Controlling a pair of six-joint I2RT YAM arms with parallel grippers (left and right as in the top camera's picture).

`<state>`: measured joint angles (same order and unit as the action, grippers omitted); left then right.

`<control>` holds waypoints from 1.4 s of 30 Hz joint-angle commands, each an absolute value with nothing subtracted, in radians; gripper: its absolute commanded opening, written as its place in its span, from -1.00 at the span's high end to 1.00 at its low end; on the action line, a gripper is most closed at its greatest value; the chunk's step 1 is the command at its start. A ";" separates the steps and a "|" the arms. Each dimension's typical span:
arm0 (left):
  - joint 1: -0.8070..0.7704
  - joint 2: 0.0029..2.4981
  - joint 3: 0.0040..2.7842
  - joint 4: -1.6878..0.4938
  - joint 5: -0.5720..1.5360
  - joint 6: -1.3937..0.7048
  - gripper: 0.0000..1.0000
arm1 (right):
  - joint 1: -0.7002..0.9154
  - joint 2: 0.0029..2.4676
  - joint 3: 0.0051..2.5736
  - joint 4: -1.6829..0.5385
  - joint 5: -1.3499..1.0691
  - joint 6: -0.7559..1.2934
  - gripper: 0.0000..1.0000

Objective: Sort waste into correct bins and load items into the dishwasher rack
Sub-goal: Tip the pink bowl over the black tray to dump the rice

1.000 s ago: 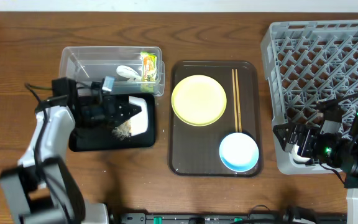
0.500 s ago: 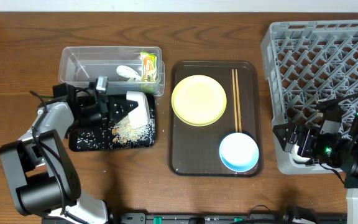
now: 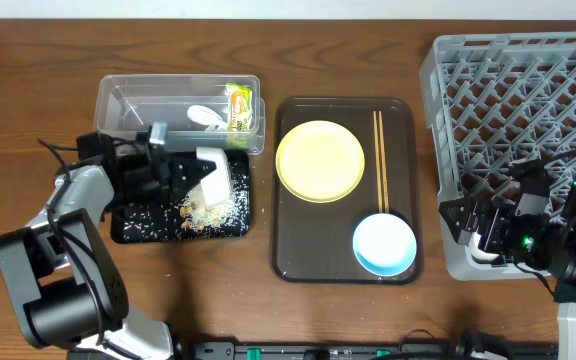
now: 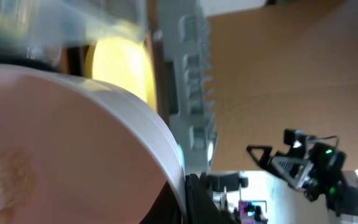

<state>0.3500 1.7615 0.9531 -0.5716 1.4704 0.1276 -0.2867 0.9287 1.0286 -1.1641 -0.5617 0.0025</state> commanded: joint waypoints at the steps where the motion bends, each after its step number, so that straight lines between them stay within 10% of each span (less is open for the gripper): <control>1: 0.377 1.744 0.960 -0.537 1.573 -0.046 0.88 | -0.294 0.927 1.045 -1.170 -0.577 -0.016 -0.96; 15: 0.264 1.649 0.960 -0.647 1.199 -0.008 0.88 | -0.294 0.927 1.045 -1.172 -0.574 -0.016 -0.96; 20: 0.235 1.586 0.963 -0.545 1.533 -0.019 0.88 | -0.294 0.927 1.045 -1.173 -0.574 -0.016 -0.96; 42: 0.173 1.301 0.963 -0.682 0.826 -0.189 0.88 | -0.294 0.928 1.045 -1.163 -0.574 -0.015 -0.99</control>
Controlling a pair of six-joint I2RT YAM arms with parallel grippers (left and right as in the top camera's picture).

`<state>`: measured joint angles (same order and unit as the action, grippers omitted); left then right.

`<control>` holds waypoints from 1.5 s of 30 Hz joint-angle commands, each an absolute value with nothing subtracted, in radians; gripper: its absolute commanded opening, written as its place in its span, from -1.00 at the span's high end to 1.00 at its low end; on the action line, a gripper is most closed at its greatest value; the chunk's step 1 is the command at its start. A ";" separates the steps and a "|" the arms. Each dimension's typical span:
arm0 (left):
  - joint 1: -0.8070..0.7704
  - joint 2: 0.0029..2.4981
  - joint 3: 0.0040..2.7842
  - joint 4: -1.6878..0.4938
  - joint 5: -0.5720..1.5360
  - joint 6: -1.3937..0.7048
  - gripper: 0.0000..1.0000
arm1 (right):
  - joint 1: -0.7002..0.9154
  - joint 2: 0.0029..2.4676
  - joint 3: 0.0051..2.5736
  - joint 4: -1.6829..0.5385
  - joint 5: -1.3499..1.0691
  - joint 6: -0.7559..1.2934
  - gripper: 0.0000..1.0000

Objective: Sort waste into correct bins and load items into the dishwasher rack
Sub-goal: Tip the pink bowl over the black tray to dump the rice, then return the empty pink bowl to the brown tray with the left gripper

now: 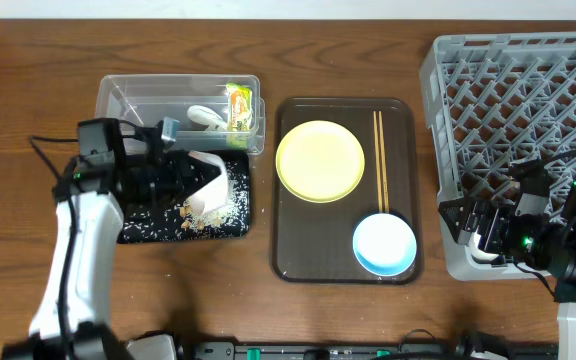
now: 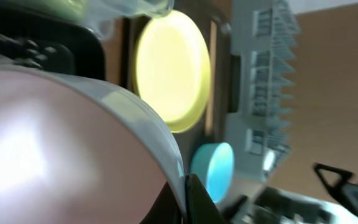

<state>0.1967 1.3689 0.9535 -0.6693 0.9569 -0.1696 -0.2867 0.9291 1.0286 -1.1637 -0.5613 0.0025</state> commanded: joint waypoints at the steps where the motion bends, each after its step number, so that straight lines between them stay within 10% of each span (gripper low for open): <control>1: 0.160 1.275 0.963 -0.691 0.795 -0.189 0.88 | -0.294 0.928 1.045 -1.163 -0.574 -0.016 -0.99; 14: -0.298 1.100 0.963 -0.752 0.132 -0.197 0.88 | -0.294 0.928 1.045 -1.170 -0.573 -0.016 -0.98; 38: -0.962 1.531 0.962 -0.498 0.092 -0.393 0.87 | -0.294 0.928 1.045 -1.170 -0.573 -0.016 -0.98; 40: -0.961 1.537 0.963 -0.490 0.070 -0.410 0.74 | -0.294 0.928 1.045 -1.170 -0.573 -0.016 -0.98; 45: -0.960 1.519 0.977 -0.489 0.059 -0.410 -0.47 | -0.294 0.928 1.045 -1.170 -0.573 -0.016 -0.98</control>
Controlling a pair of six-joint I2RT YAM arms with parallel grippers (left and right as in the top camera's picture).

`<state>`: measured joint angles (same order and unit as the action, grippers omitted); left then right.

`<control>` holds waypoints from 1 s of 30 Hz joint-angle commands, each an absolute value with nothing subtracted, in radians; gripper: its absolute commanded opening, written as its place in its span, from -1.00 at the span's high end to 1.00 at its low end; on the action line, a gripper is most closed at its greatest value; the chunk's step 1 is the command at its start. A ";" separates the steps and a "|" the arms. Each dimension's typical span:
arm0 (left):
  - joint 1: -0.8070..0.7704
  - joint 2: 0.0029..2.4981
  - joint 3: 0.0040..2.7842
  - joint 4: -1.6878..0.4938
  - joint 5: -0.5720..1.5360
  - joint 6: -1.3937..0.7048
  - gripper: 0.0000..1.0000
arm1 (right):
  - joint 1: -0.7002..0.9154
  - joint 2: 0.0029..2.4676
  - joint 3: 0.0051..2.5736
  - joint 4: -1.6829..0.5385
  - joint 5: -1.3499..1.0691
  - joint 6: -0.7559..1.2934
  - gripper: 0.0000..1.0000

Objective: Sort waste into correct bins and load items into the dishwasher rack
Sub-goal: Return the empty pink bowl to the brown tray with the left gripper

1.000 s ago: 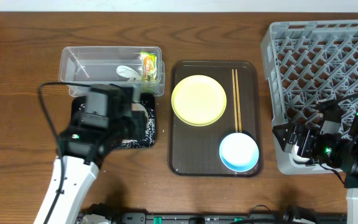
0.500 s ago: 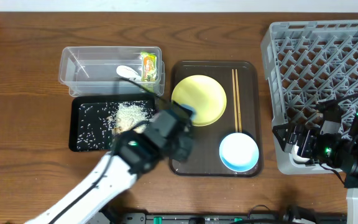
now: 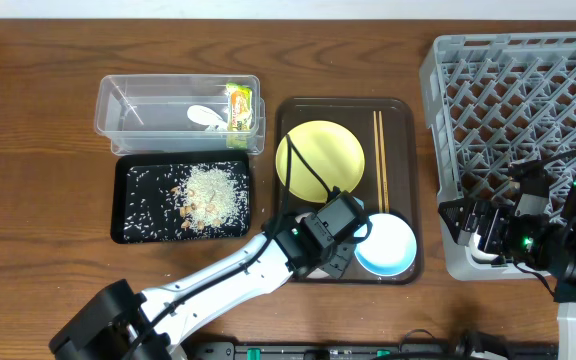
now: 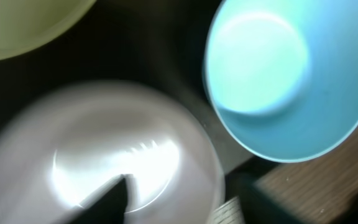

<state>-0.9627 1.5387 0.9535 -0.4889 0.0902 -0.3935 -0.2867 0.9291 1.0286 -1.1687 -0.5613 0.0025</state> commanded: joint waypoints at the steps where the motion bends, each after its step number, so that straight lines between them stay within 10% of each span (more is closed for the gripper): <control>1: -0.960 1.514 0.983 -0.490 0.059 -0.412 -0.54 | -0.294 0.928 1.045 -1.170 -0.573 -0.016 -0.98; 16: -0.944 1.240 1.059 -0.434 -0.127 -0.348 -0.70 | -0.294 0.934 1.045 -1.170 -0.573 -0.016 -0.98; 30: -0.597 1.038 1.050 -0.412 -0.152 -0.229 -0.84 | -0.294 0.934 1.045 -1.170 -0.573 -0.016 -0.98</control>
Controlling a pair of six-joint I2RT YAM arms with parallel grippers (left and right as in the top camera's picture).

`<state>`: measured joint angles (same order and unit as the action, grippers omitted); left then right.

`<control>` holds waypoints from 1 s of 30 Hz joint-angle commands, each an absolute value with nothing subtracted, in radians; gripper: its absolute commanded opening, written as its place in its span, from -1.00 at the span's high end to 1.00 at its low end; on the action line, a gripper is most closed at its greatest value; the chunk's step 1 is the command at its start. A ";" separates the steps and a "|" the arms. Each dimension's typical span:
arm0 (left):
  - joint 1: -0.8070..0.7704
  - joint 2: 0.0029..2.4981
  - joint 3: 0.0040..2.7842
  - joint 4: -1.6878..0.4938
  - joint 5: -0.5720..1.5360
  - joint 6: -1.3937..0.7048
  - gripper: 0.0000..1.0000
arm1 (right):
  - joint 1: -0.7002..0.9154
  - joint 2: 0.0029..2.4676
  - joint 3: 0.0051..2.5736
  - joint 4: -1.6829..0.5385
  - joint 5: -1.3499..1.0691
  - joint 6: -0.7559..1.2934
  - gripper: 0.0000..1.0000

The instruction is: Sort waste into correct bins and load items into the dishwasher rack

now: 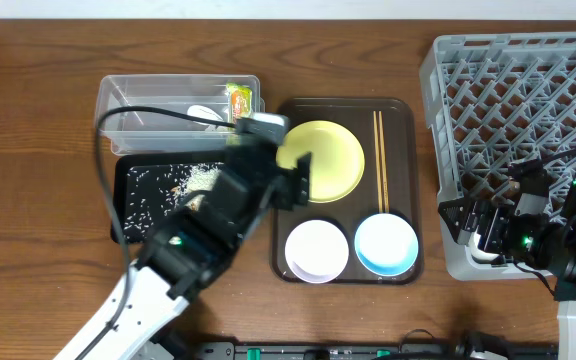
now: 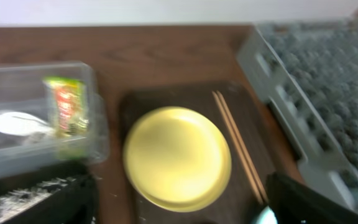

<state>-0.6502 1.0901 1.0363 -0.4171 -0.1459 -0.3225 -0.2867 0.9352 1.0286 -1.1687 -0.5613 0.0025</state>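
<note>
A white bowl stands empty on the dark serving tray, next to a blue bowl. Behind them lie a yellow plate and a pair of chopsticks. My left gripper hangs open over the plate's left edge with nothing between its fingers. The grey dishwasher rack stands at the right. My right gripper sits at the rack's front left corner, its fingers spread.
A clear bin at the back left holds a green-yellow wrapper and a white spoon. In front of it a black tray carries rice and food scraps, partly covered by my left arm.
The white bowl, held by my left gripper beside the blue bowl, now stands on the serving tray. The left gripper has opened and moved back to above the yellow plate.
My left gripper held the white bowl tilted over the black tray, with scraps beneath it, at the first two moments. Then the scraps lay in the black tray and the bowl was low over the serving tray's front. Now it rests there, let go.
</note>
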 commanded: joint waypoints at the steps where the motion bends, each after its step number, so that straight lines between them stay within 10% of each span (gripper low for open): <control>1: -0.570 1.015 1.045 -0.412 -0.131 -0.187 -0.85 | -0.294 0.934 1.045 -1.170 -0.573 -0.016 -0.98; 13: -0.162 0.660 0.875 -0.413 0.146 0.005 -0.86 | -0.294 0.934 1.045 -1.170 -0.573 -0.016 -0.98; 30: -0.125 0.117 0.339 -0.276 0.147 0.092 -0.87 | -0.294 0.934 1.045 -1.170 -0.573 -0.016 -0.99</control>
